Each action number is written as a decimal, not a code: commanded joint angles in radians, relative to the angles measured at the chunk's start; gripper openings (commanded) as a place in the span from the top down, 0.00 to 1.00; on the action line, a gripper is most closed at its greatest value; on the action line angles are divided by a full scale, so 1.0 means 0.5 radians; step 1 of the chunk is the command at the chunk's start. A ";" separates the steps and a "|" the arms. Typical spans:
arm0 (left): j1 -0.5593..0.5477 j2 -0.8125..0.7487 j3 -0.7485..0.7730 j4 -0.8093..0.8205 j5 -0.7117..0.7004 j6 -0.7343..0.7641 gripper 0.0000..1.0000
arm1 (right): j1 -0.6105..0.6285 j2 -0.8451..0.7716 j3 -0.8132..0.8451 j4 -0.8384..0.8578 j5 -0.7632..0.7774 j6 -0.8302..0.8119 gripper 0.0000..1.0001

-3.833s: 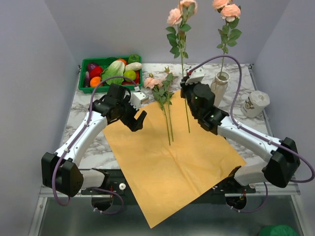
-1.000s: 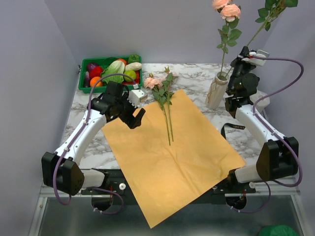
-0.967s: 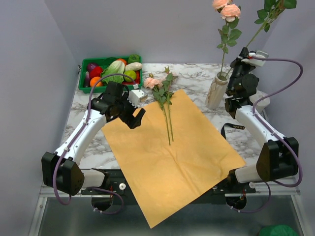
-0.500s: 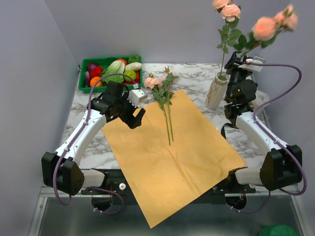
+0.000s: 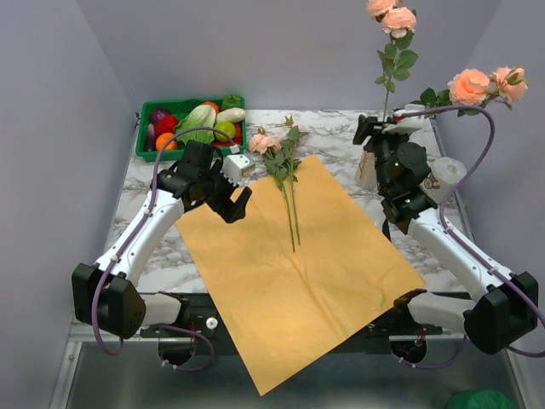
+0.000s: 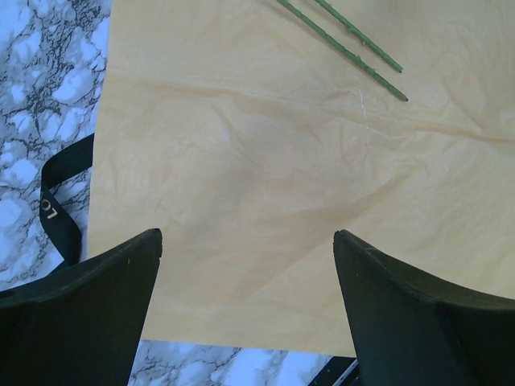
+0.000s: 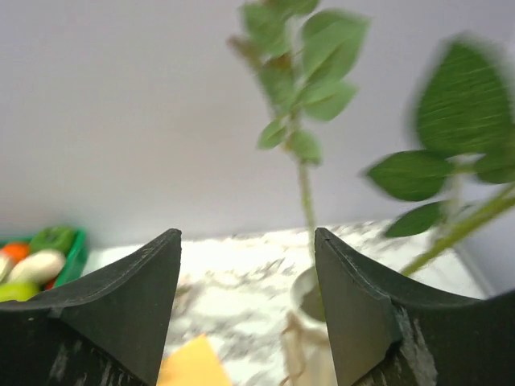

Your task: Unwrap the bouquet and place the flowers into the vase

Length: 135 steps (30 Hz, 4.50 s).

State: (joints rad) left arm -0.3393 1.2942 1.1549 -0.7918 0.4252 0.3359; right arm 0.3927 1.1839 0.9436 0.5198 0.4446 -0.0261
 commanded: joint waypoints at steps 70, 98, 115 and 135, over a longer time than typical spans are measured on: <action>0.179 0.001 0.163 -0.266 0.042 0.120 0.01 | 0.380 2.335 1.932 -2.328 -0.564 0.700 0.65; 0.182 0.019 0.184 -0.196 0.030 0.049 0.01 | 0.310 0.922 1.490 -1.127 -0.386 0.037 0.99; 0.206 0.032 0.160 -0.153 0.070 0.043 0.01 | -0.025 0.353 0.715 0.297 -0.193 -0.494 0.99; 0.212 0.062 0.166 -0.181 0.104 0.064 0.01 | -0.175 0.338 0.454 0.528 -0.064 -0.564 0.99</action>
State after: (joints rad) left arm -0.2375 1.3243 1.2335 -0.8772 0.4458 0.3584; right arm 0.3119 1.3590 1.2201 0.7162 0.3710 -0.2947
